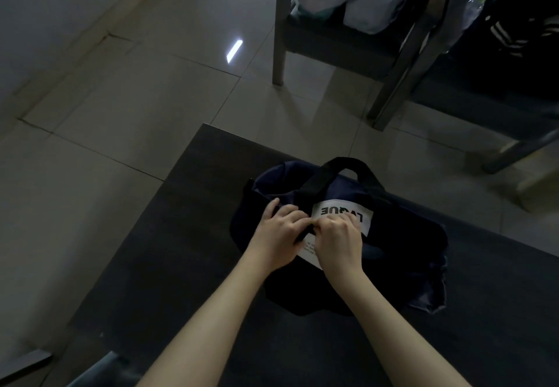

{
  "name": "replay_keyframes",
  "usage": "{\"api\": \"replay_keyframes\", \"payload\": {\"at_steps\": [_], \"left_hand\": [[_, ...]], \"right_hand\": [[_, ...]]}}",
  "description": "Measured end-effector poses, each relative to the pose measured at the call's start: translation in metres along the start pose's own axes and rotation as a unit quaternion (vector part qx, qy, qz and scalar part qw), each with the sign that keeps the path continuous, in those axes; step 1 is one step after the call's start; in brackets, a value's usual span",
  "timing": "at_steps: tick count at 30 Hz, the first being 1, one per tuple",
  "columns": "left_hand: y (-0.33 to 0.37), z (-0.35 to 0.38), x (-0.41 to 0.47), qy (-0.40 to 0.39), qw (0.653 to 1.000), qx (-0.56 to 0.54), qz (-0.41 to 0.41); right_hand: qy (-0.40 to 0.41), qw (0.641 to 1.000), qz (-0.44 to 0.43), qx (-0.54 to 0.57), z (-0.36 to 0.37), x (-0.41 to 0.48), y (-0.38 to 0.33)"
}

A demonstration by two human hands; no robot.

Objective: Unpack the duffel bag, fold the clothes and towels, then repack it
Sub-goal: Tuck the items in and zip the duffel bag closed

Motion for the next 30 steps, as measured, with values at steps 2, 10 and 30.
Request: {"api": "replay_keyframes", "payload": {"at_steps": [2,10,30], "left_hand": [[0.003,-0.003,0.006,-0.009,1.0,0.021,-0.014],[-0.009,-0.02,0.015,-0.014,0.995,0.049,-0.085],[0.07,0.002,0.021,-0.015,0.998,0.05,0.037]], "right_hand": [[-0.001,1.0,0.008,0.009,0.001,-0.002,0.003],[0.014,0.995,0.064,-0.08,-0.011,-0.025,0.034],[0.016,0.992,0.128,-0.013,-0.017,-0.049,0.075]]}}
Point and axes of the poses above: each hand's wrist, its own x-axis towards the middle knuckle, its own z-axis out of the palm, y = z × x, the point moved 6 cm from there along x, towards the middle knuckle, and after that the axes turned 12 degrees about -y, right-handed, at the moved point
